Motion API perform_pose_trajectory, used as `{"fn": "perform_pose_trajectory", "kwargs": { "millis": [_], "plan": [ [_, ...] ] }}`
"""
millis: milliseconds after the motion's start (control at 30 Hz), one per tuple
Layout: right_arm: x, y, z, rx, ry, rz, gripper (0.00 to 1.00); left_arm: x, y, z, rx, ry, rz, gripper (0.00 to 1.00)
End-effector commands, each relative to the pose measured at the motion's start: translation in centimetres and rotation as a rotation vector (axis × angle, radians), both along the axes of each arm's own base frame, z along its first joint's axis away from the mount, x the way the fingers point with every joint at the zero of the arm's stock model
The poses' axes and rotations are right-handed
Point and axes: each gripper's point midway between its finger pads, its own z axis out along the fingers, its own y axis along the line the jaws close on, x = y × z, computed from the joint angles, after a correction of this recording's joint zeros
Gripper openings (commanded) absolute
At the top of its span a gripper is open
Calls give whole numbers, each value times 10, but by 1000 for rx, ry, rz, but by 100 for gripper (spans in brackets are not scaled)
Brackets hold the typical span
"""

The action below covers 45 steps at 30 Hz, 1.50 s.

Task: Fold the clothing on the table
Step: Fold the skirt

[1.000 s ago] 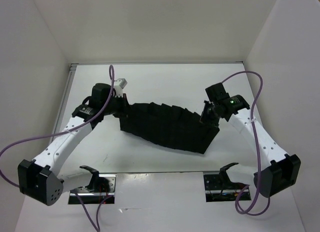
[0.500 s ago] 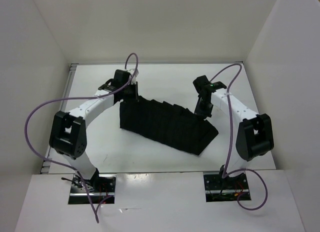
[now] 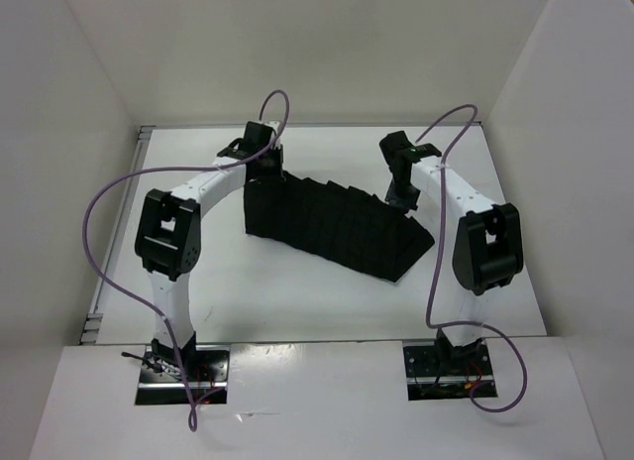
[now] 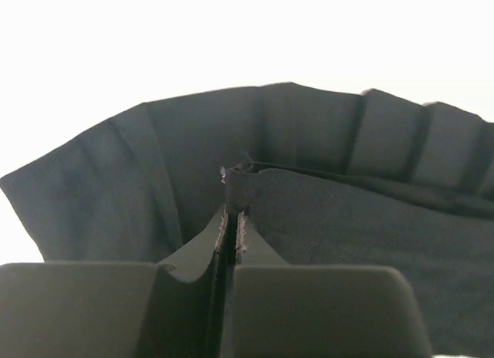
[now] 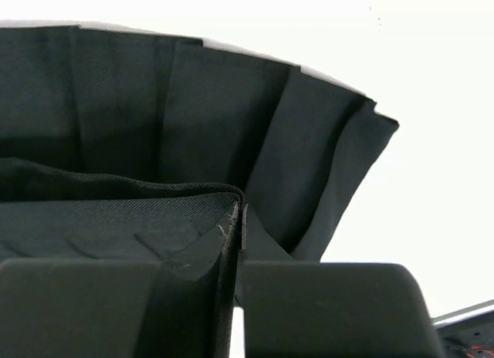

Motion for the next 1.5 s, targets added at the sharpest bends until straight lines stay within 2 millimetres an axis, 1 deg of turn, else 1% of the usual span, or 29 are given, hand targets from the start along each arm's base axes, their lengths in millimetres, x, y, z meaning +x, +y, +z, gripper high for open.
{"fn": "perform_pose_trajectory", "kwargs": {
  "millis": [0,33,67,100,133,167,200,233,267,333,367,400,433,467,500,567,600,633,667,700,733,800,833,867,933,1000,1033,1233,1467],
  "plan": [
    [29,-16,4,-53,-70,-57,9,30,10,-1,44,-45,61,26],
    [35,-18,4,-69,-89,-64,10,34,11,-1,47,-49,83,38],
    [44,-23,6,-73,-123,-81,18,38,13,1,52,-52,102,39],
    [50,-24,11,-76,-151,-95,28,41,14,4,58,-63,112,39],
    [57,-27,27,-84,-207,-107,41,45,20,8,49,-69,131,44],
    [62,-29,37,-75,-241,-119,54,49,24,21,40,-93,141,59],
    [64,-30,48,-75,-270,-124,58,49,24,28,35,-106,141,64],
    [67,-28,67,-56,-312,-113,61,50,24,37,27,-126,142,67],
    [64,-29,72,-55,-317,-113,66,50,26,51,24,-153,150,70],
    [59,-26,81,-29,-327,-95,71,44,24,58,22,-163,120,70],
    [51,-24,85,-10,-319,-85,73,39,23,68,18,-180,95,70],
    [44,-23,82,-1,-300,-91,73,34,22,68,14,-176,75,70],
    [28,-24,68,-2,-241,-92,73,29,21,66,8,-167,64,70],
    [20,-23,66,20,-230,-103,73,19,21,59,6,-144,53,68],
    [5,-19,50,48,-176,-97,73,12,23,53,13,-122,52,65],
    [-13,-12,43,104,-152,-112,75,3,29,40,36,-94,66,52],
    [-31,-7,26,142,-87,-109,75,-6,35,25,56,-66,75,47],
    [-38,-3,20,167,-72,-114,75,-8,38,17,70,-57,85,43],
    [-42,1,20,204,-82,-131,75,-11,41,10,84,-44,93,33],
    [-58,5,3,231,-28,-133,75,-14,45,4,98,-32,102,30],
    [-61,8,-1,252,-25,-136,75,-18,46,-13,110,-1,100,26],
    [-77,12,-17,284,28,-161,76,-18,48,-24,125,19,107,19],
    [-79,13,-20,292,33,-159,76,-21,48,-38,131,56,112,14],
    [-79,13,-23,297,30,-172,76,-22,48,-44,135,68,112,12],
    [-85,14,-31,302,58,-194,76,-21,44,-49,116,82,106,10],
    [-83,15,-36,298,68,-196,76,-22,42,-54,106,99,107,8],
    [-83,15,-41,295,84,-210,76,-26,43,-62,113,117,106,8],
    [-69,17,-71,279,113,-250,76,-36,35,-73,68,166,92,7],
    [-67,12,-84,242,126,-285,75,-50,32,-81,45,201,77,7]
  ]
}}
